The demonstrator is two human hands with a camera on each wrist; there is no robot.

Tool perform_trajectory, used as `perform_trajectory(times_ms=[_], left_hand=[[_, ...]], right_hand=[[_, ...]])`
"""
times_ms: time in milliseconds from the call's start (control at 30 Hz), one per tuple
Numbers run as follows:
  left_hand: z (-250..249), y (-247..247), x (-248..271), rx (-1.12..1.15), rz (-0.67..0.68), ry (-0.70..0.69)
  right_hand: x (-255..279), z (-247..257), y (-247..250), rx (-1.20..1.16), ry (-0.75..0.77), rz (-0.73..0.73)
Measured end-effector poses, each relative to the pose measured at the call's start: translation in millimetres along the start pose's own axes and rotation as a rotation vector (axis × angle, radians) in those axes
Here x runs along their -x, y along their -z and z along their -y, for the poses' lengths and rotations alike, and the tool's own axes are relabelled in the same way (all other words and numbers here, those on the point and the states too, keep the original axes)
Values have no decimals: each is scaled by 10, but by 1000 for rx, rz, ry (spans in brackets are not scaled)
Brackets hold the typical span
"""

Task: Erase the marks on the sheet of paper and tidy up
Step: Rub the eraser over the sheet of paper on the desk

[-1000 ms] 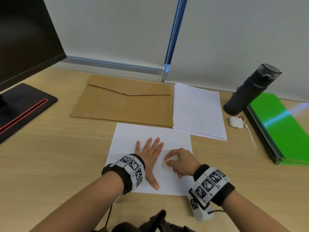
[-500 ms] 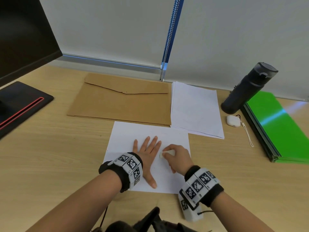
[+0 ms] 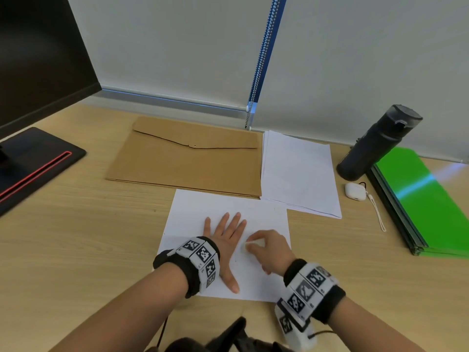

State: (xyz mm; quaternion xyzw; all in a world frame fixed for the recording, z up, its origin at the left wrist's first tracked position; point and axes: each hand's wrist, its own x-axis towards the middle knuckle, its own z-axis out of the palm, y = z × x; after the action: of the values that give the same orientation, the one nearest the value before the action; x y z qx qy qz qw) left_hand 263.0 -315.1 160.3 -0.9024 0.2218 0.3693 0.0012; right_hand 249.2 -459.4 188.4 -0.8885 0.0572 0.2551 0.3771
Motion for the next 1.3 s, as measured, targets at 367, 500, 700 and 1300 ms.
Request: perform_trajectory(times_ms=[367, 500, 700, 1300], left_hand=[[14, -18, -13, 6, -5, -9], [9, 0, -8, -9, 10, 2], [6, 0, -3, 1, 9, -5], [20, -1, -5, 10, -2, -10]], right_hand=[[-128, 44, -63, 110, 38, -53], [-315, 85, 131, 77, -6, -176], [-167, 43, -73, 166, 57, -132], [-262, 19, 52, 117, -11, -300]])
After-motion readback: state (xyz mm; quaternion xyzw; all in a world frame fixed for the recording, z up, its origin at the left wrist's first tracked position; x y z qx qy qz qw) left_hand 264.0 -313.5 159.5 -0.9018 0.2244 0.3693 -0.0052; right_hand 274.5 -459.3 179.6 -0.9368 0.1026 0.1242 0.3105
